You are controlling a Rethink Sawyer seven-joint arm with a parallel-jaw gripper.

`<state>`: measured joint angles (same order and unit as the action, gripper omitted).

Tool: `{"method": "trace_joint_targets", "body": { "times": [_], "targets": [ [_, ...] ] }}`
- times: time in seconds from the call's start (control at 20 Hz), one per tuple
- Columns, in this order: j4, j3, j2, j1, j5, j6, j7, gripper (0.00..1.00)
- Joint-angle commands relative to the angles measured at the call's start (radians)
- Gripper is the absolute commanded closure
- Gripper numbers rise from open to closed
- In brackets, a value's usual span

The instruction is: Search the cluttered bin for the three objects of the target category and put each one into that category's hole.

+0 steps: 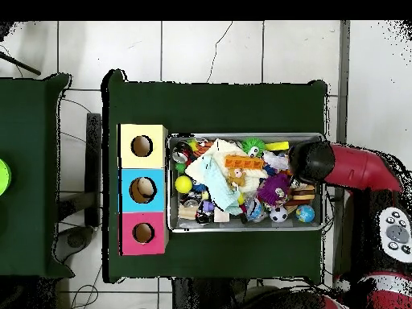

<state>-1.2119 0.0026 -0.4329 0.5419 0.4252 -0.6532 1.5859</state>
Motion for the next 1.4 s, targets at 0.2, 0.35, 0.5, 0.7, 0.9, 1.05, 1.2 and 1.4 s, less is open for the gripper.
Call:
{"method": "trace_joint_targets", "body": {
  "times": [0.2, 0.35, 0.5, 0.7, 0.9, 1.05, 1.2, 1.4],
  "targets": [
    [0.112, -0.112, 0.129, -0.085, -0.064, -0.073, 0.331, 0.0],
    [0.098, -0.132, 0.138, -0.096, -0.074, -0.036, 0.34, 0.0],
    [0.107, -0.161, 0.165, -0.112, -0.068, -0.014, 0.349, 0.0],
    [0.098, -0.191, 0.196, -0.122, -0.072, 0.054, 0.4, 0.0],
    [0.061, -0.204, 0.226, -0.108, -0.085, 0.169, 0.456, 0.0],
    [0.058, -0.21, 0.258, -0.098, -0.094, 0.238, 0.464, 0.0],
    [0.077, -0.215, 0.296, -0.096, -0.108, 0.298, 0.459, 0.0],
    [0.12, -0.236, 0.34, -0.111, -0.134, 0.301, 0.46, 0.0]
  ]
}}
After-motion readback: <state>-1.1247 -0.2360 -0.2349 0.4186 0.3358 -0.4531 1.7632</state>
